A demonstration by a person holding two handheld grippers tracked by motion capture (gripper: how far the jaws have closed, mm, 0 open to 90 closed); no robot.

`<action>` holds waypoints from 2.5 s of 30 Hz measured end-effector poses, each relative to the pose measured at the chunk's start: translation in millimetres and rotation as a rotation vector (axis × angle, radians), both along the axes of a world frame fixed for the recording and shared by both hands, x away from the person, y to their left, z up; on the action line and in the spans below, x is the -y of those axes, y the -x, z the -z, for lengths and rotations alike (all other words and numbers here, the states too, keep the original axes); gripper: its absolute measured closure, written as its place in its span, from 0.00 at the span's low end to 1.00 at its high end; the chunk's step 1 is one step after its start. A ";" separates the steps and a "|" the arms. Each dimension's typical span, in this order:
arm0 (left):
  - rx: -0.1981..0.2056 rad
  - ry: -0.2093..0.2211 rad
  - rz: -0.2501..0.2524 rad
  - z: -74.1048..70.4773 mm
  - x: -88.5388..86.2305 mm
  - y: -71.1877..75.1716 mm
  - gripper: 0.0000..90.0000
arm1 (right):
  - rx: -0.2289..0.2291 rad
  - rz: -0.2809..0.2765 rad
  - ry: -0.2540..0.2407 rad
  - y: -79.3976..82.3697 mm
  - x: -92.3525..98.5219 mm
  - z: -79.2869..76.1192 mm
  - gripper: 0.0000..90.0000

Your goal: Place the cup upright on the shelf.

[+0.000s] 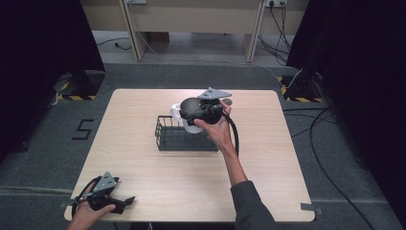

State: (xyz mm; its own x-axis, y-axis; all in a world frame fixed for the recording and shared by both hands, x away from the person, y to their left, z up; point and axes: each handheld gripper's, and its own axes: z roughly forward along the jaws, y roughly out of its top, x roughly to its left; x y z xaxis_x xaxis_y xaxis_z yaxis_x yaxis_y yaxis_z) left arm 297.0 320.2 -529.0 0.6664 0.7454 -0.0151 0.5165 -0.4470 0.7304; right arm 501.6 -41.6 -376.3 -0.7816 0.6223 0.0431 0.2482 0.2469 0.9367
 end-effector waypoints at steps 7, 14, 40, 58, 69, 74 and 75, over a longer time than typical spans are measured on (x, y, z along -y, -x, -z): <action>0.000 0.000 0.000 0.0 0.0 0.0 0.00 | -0.005 -0.011 0.012 -5.5 -0.2 6.6 0.07; 0.000 0.000 0.000 0.0 0.0 0.0 0.00 | -0.026 -0.009 0.018 -8.2 1.6 16.8 0.07; 0.000 -0.001 0.000 0.0 0.0 0.0 0.00 | -0.088 0.013 0.059 -9.6 2.1 49.1 0.07; 0.001 -0.001 0.000 0.1 0.1 0.0 0.00 | -0.075 0.067 0.079 -1.5 -0.4 49.2 0.06; 0.001 -0.001 0.000 0.0 0.0 0.0 0.00 | 0.001 0.112 0.097 4.4 -3.8 41.9 0.05; 0.000 -0.001 0.001 0.0 0.0 0.0 0.00 | 0.042 0.123 0.069 8.4 -4.6 32.5 0.19; 0.001 -0.001 0.000 0.0 0.0 0.0 0.00 | 0.051 0.126 0.049 9.1 -3.7 28.8 0.22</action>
State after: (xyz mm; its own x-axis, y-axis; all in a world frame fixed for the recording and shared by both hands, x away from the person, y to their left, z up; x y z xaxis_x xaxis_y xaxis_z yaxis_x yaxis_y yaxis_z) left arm 297.0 320.2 -529.1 0.6662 0.7456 -0.0138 0.5161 -0.4476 0.7303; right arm 492.5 -37.8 -405.1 -0.6976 0.7160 -0.0276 0.2322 0.2624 0.9366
